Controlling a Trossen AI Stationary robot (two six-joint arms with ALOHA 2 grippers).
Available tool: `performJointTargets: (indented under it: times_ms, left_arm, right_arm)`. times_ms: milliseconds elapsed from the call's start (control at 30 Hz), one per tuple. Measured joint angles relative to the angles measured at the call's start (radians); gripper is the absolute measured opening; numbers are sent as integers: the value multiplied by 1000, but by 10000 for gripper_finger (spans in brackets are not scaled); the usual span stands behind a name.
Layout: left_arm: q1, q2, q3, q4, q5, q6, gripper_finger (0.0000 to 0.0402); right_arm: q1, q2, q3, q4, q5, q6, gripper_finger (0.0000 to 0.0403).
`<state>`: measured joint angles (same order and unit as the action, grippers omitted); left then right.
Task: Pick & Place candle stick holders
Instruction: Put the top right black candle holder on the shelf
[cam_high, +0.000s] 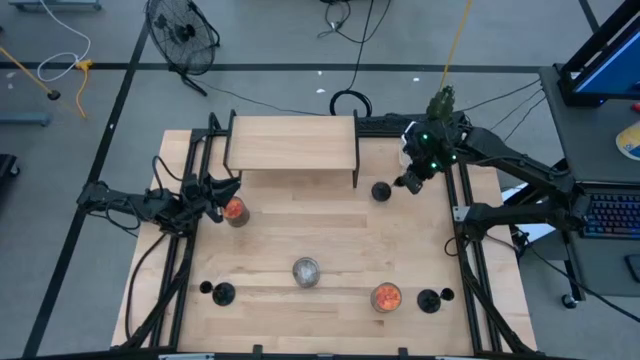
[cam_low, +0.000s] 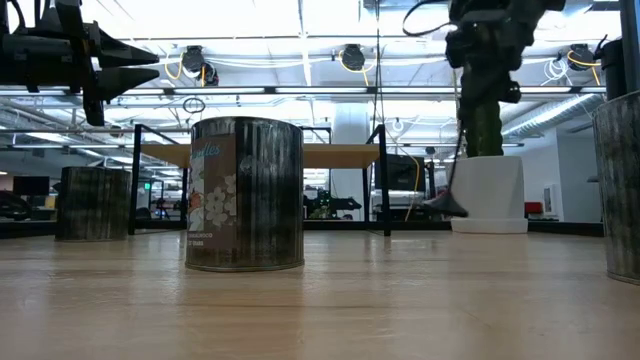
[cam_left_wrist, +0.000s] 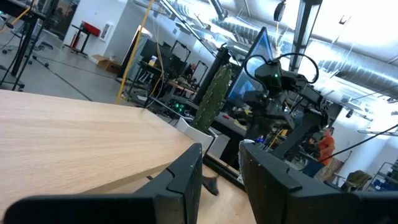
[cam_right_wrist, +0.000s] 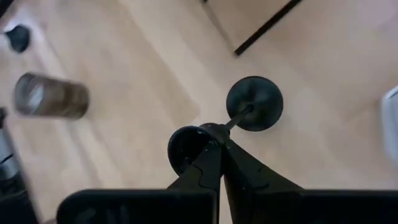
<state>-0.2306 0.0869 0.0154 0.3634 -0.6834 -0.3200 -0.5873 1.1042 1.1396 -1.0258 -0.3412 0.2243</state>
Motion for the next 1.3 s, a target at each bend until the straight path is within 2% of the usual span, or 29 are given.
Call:
performJointTargets:
  times_ms: [167, 400, 567, 700, 900, 1300]
  left_arm:
    - [0, 0, 0, 0, 0, -1, 113]
    - [0, 0, 0, 0, 0, -3, 113]
    - [0, 0, 0, 0, 0, -3, 113]
    - [0, 0, 0, 0, 0, -3, 113]
    - [0, 0, 0, 1, 0, -1, 113]
    - [0, 0, 0, 0, 0, -5, 113]
  right_arm:
    - [12, 0, 16, -111, -84, -13, 1]
    - [92, 0, 17, -28, -230, 49, 0]
    - [177, 0, 30, 89, -289, 138, 0]
    - [231, 13, 87, 175, -288, 202, 0]
    - [269, 64, 227, 179, -263, 227, 0]
    - [223, 185, 459, 160, -216, 120, 0]
